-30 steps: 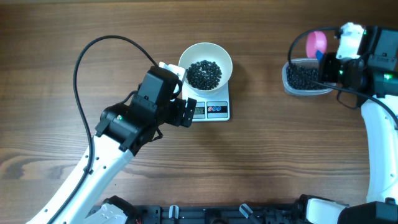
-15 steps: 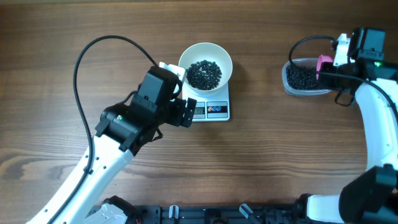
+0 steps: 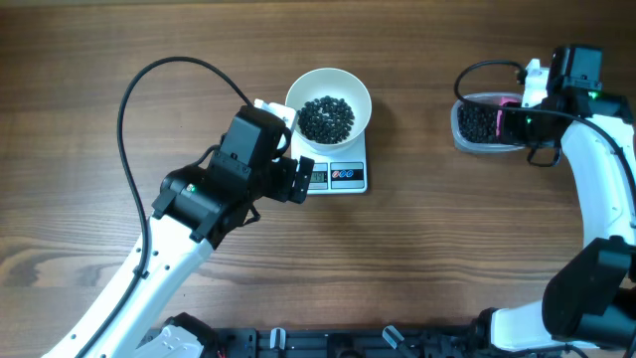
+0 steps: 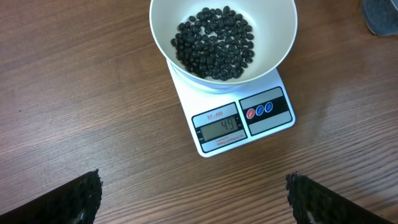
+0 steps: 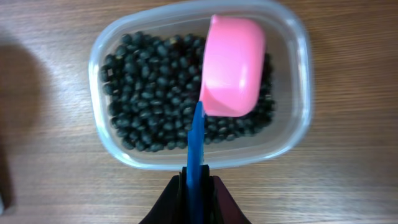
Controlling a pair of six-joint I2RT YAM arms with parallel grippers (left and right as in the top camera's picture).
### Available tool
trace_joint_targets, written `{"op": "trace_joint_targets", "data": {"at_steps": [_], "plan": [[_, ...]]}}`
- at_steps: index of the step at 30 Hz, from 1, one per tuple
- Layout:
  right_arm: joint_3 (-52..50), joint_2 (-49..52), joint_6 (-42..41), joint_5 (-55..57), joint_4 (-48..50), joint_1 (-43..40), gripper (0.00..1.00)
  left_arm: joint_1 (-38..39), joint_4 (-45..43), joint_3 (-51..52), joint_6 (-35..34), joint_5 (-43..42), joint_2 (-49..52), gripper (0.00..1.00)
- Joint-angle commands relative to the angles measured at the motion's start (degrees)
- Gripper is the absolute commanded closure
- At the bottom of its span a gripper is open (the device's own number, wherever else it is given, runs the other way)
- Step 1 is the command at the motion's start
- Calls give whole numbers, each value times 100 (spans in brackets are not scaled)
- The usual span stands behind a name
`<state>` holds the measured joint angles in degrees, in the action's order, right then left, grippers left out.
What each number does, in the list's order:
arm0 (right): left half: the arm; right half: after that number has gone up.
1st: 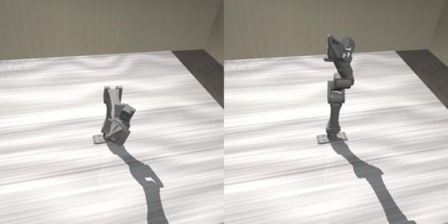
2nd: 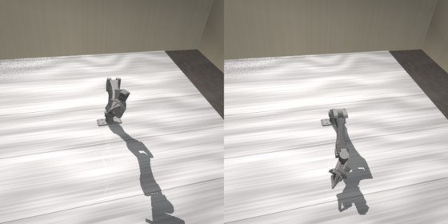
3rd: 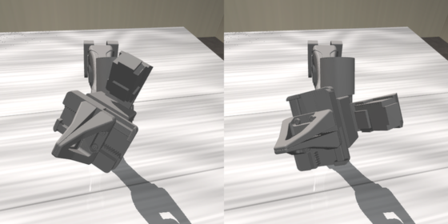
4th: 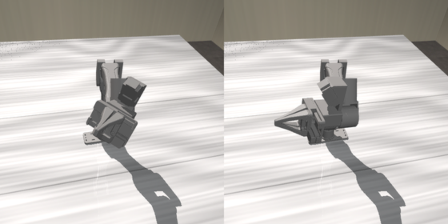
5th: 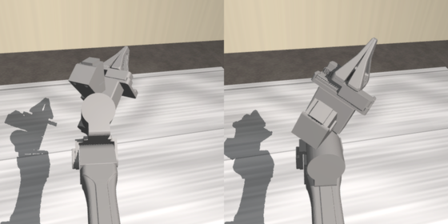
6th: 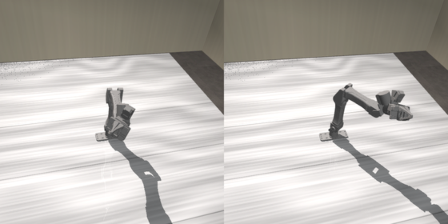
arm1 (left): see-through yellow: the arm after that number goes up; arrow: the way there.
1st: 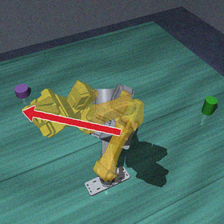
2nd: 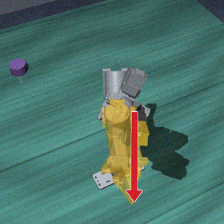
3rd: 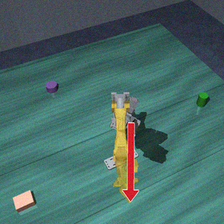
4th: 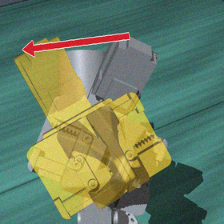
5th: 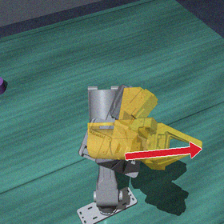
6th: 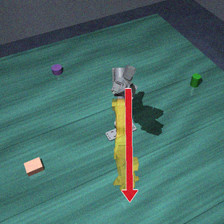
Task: Scoop item into bowl and weigh 150g on scale
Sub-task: 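Return the empty scoop right and dip it into the bean tub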
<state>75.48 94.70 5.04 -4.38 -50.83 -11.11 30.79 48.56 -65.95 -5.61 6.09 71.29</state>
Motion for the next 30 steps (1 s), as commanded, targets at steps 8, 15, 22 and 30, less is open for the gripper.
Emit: {"op": "trace_joint_targets", "data": {"at_steps": [8, 15, 22, 30], "plan": [[20, 247, 577, -1078, -48, -11, 96, -22, -15, 28, 85, -63, 13, 0], [20, 247, 710, -1150, -70, -39, 96, -22, -13, 28, 87, -63, 13, 0], [20, 247, 1163, -1893, -229, -323, 96, -22, -13, 28, 87, -63, 13, 0], [20, 249, 1749, -2710, -476, -756, 96, -22, -15, 28, 85, -63, 13, 0]]}}
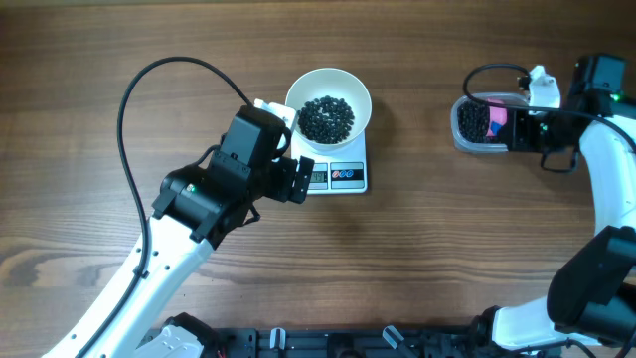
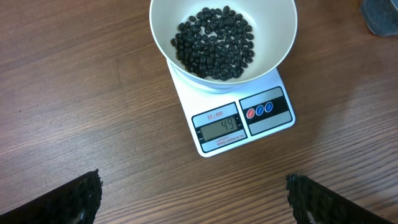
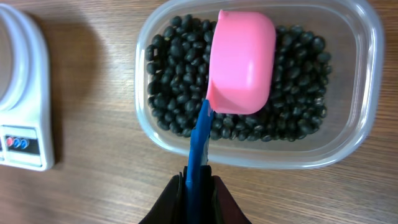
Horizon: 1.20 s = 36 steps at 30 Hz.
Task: Scoop item into bowl and weigh 150g on scale
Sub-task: 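Return the empty scoop right and dip it into the bean tub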
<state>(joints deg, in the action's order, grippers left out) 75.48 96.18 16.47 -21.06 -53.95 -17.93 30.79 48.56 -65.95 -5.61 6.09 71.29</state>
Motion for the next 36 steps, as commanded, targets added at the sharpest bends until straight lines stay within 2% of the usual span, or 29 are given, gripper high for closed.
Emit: {"op": "trace_joint_targets", "data": {"at_steps": [1, 23, 36], "plan": [[20, 101, 651, -1121, -210, -96, 96, -22, -15, 28, 85, -63, 13, 0], [20, 101, 284, -1123, -245, -223, 96, -22, -13, 28, 85, -63, 13, 0], [20, 101, 155, -1606, -280, -422, 96, -22, -15, 28, 85, -63, 13, 0]]}}
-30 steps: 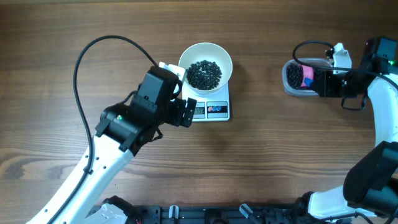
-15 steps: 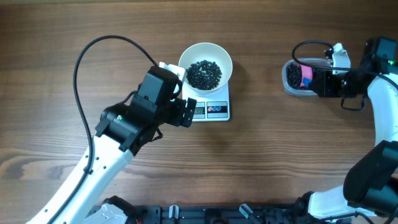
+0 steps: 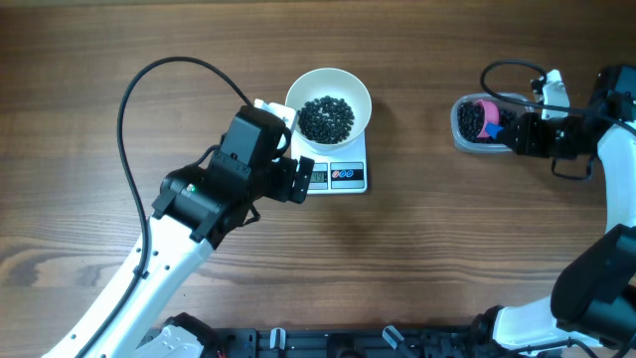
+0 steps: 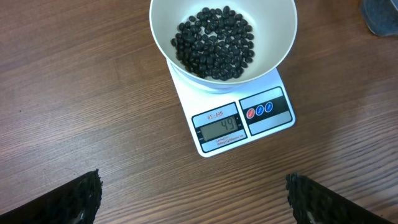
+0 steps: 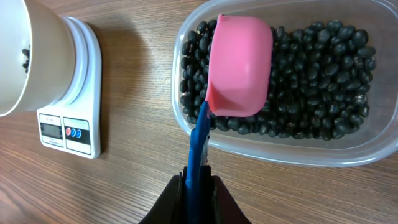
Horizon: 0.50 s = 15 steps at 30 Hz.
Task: Scoop item into bowl and weigh 150g on scale
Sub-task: 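Return the empty scoop right and dip it into the bean tub, then lift the filled scoop and carry it left toward the bowl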
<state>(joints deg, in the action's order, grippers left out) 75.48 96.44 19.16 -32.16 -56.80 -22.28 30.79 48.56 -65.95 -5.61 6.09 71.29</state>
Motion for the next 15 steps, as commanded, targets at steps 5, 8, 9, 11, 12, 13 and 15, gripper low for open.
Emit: {"op": "trace_joint_targets", "data": {"at_steps": [5, 8, 9, 11, 12, 13, 15], "plan": [[20, 74, -289, -457, 81, 13, 96, -22, -15, 28, 85, -63, 13, 0], [20, 74, -299, -459, 81, 13, 96, -22, -13, 28, 87, -63, 13, 0], [20, 74, -361, -459, 81, 13, 96, -22, -13, 28, 85, -63, 13, 0], [20, 74, -603, -387, 101, 9, 96, -22, -15, 28, 85, -63, 13, 0], [20, 74, -647, -365, 109, 7, 96, -22, -13, 28, 85, -63, 13, 0], [20, 74, -678, -345, 125, -2, 96, -22, -13, 28, 85, -63, 13, 0], [20, 74, -756, -350, 170, -39, 96, -22, -15, 28, 85, -63, 13, 0]]}}
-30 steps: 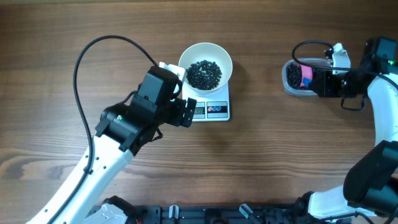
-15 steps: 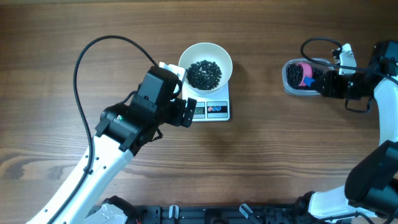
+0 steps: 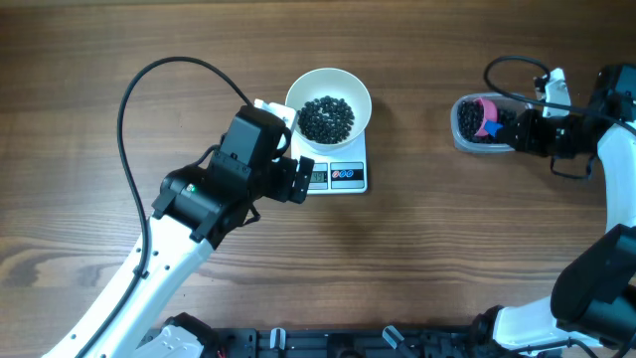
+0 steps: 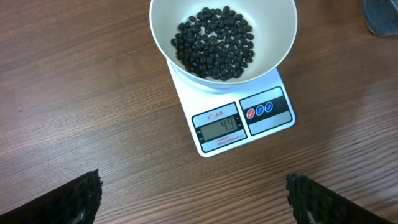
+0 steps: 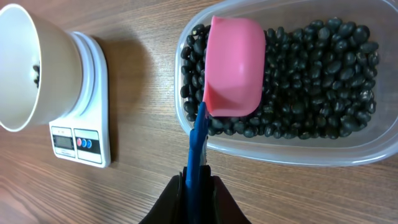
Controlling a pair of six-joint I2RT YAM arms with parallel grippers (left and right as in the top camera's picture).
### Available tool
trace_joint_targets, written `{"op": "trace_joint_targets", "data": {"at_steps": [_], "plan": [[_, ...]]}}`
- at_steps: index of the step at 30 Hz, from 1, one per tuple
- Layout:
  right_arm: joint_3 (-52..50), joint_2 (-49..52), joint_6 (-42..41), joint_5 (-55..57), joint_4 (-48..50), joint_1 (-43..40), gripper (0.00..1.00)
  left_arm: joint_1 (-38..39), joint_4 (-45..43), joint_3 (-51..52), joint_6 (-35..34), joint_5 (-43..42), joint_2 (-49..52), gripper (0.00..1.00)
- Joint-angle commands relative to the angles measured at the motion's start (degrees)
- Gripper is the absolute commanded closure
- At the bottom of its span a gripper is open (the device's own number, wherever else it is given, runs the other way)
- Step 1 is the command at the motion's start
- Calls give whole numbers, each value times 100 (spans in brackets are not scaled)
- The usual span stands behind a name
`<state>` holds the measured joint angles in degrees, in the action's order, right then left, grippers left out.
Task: Scoop item into bowl and weigh 150g on scale
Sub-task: 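Lift the filled scoop and carry it left toward the bowl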
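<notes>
A white bowl (image 4: 222, 37) holding black beans sits on a white scale (image 4: 239, 121) whose display reads 49. My left gripper (image 4: 194, 199) hovers open over bare wood just in front of the scale. My right gripper (image 5: 196, 186) is shut on the blue handle of a pink scoop (image 5: 234, 65). The scoop's underside faces the camera, over the left part of a clear tub (image 5: 283, 152) full of black beans. In the overhead view the scoop (image 3: 484, 116) lies in the tub (image 3: 467, 142) at the far right, and the bowl (image 3: 328, 99) is at centre.
A black cable (image 3: 134, 99) loops over the table left of the scale. The right arm (image 3: 616, 189) runs along the right edge. Bare wood lies between the scale and the tub.
The right wrist view has drawn back a little further, showing more of the bowl and scale. The scoop sits slightly higher in that view, over the tub's left part. The left arm is unchanged.
My right gripper held the pink scoop over the bean tub close up. Then the view widened to show the scale's edge, then the scale and bowl. The scoop has stayed at the tub throughout. The scale reading has stayed at 49 and the left gripper has not moved.
</notes>
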<state>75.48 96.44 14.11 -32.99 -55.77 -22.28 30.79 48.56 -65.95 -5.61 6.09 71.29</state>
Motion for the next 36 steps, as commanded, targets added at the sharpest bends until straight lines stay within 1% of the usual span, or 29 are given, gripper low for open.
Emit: {"op": "trace_joint_targets", "data": {"at_steps": [1, 12, 21, 24, 33, 36], "plan": [[20, 74, -308, -267, 87, -68, 96, -22, -13, 28, 85, -63, 13, 0], [20, 74, -855, -476, 98, -415, 96, -22, -13, 28, 87, -63, 13, 0], [20, 74, -946, -1956, 90, -802, 96, -22, -15, 28, 87, -63, 13, 0], [20, 74, -1316, -1985, 90, -953, 96, -20, -15, 28, 87, -63, 13, 0], [20, 74, -1329, -2000, -96, -1235, 96, -20, -15, 28, 85, -63, 13, 0], [20, 74, -1327, -2232, -157, -1248, 96, -22, -15, 28, 87, -63, 13, 0]]}}
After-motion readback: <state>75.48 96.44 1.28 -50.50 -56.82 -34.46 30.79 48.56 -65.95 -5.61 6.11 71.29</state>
